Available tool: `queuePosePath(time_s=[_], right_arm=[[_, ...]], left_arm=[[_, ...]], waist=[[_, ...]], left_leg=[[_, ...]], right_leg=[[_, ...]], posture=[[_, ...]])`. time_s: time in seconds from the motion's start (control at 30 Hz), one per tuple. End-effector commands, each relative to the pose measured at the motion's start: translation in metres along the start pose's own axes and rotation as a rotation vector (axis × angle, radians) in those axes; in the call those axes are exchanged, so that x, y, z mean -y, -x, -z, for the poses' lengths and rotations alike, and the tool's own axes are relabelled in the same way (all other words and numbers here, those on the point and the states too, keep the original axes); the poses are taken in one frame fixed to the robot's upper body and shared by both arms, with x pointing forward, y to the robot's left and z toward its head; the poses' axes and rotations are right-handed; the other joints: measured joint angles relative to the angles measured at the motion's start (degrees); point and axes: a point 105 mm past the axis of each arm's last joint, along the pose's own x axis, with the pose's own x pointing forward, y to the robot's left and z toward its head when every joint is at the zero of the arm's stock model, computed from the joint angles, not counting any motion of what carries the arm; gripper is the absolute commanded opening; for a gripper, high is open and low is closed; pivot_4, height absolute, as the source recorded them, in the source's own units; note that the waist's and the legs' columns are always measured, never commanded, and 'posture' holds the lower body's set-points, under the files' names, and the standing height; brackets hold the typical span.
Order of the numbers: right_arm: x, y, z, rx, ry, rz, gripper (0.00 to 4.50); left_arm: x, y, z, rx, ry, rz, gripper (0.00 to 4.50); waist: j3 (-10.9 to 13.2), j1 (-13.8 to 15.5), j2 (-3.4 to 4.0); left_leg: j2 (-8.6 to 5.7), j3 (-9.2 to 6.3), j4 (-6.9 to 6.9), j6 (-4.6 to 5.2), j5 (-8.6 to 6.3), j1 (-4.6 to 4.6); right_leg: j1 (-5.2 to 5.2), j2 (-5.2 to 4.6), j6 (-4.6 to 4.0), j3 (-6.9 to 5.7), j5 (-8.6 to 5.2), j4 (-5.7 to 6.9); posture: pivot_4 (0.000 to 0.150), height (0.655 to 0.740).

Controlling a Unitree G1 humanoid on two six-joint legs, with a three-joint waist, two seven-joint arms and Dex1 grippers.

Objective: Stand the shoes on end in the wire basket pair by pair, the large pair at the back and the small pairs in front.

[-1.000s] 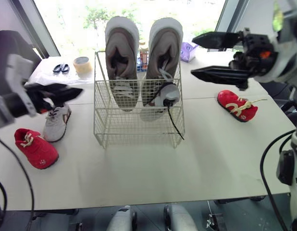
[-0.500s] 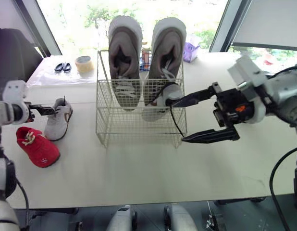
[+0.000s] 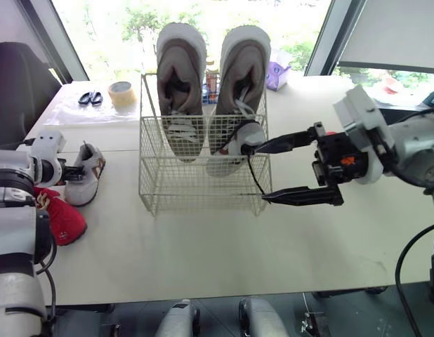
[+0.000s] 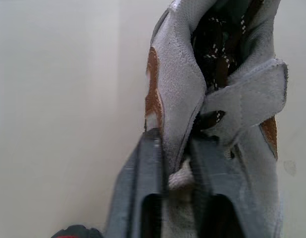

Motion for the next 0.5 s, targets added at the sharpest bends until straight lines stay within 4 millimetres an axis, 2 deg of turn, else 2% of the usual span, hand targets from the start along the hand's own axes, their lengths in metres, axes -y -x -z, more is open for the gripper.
queuePosePath(time_s=[0.03,0.27,0.3,0.33,0.37,0.4,0.5], right_arm=[[0.001,0.005,-0.007,0.005,0.055,0.035,4.5],[0.007,0.007,-0.008,0.023,0.048,0.068,4.5],[0.009,0.009,-0.009,0.033,0.033,0.082,4.5],[0.011,0.011,-0.009,0.043,0.009,0.099,4.5],[0.013,0.013,-0.007,0.046,-0.013,0.115,4.5],[0.015,0.016,-0.005,0.047,-0.042,0.134,4.5],[0.022,0.018,0.002,0.046,-0.097,0.177,4.5]], left_arm=[[0.005,0.007,-0.02,0.093,0.088,0.041,0.01],[0.007,0.046,-0.086,0.414,0.207,0.116,0.01],[0.01,0.063,-0.106,0.547,0.171,0.139,0.01],[0.018,0.091,-0.127,0.739,0.073,0.15,0.01],[0.032,0.121,-0.134,0.885,0.012,0.197,0.01],[0.047,0.151,-0.13,1.0,0.011,0.254,0.01],[0.074,0.192,-0.104,1.161,0.062,0.301,0.01]], waist=[[0.0,0.0,0.0],[0.0,0.1,-0.24],[0.0,0.1,-0.24],[0.0,-0.1,-0.23],[0.0,-0.3,-0.25],[0.0,-0.3,-0.31],[0.0,0.0,-0.35]], left_leg=[[0.0,0.0,0.0,0.0,0.0,0.0],[-0.01,-0.1,0.08,-0.08,0.05,-0.16],[-0.01,-0.1,0.08,-0.15,0.08,-0.16],[-0.01,-0.1,0.08,-0.19,0.1,-0.16],[0.02,-0.09,0.04,-0.25,0.14,-0.2],[0.08,-0.04,-0.01,-0.35,0.18,-0.28],[0.12,0.0,-0.02,-0.43,0.2,-0.48]], right_leg=[[0.0,0.0,0.0,0.0,0.0,0.0],[-0.05,-0.03,0.02,-0.1,0.01,-0.02],[-0.06,-0.04,0.02,-0.09,0.01,-0.02],[-0.07,-0.04,0.02,-0.09,0.01,-0.03],[-0.15,-0.08,0.02,0.02,0.01,-0.02],[-0.29,-0.09,0.0,0.18,0.02,0.01],[-0.48,-0.09,0.0,0.26,0.02,0.01]], posture=[[0.15,0.74],[0.15,0.74],[0.15,0.74],[0.15,0.74],[0.15,0.74],[0.15,0.74],[0.15,0.74]])
